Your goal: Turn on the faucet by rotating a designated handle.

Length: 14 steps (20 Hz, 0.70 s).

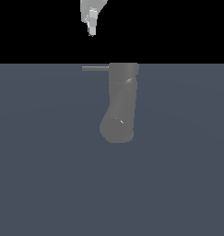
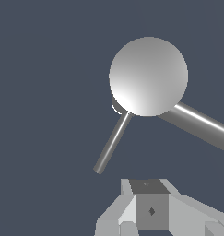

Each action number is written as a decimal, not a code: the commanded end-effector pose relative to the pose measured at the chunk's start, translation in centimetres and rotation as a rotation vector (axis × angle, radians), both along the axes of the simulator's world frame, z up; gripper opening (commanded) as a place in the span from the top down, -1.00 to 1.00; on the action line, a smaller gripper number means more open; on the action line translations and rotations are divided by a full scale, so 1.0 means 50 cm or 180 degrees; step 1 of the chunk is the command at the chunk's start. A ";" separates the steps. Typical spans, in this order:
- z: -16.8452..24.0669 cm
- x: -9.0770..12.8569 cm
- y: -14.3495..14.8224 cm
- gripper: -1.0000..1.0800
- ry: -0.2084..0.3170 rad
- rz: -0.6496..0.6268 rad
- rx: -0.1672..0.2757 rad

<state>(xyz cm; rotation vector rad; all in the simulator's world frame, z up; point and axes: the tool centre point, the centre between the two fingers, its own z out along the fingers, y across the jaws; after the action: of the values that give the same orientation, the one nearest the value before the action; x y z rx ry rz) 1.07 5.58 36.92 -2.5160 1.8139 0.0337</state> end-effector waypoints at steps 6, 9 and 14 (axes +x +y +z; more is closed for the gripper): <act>-0.074 0.060 0.015 1.00 0.0034 -0.0616 -0.0041; -0.105 0.082 0.020 1.00 0.0043 -0.0852 -0.0062; -0.148 0.110 0.028 1.00 0.0051 -0.1170 -0.0095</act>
<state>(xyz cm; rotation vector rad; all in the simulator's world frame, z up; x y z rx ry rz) 6.13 6.86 30.15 -2.1955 2.2307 0.0192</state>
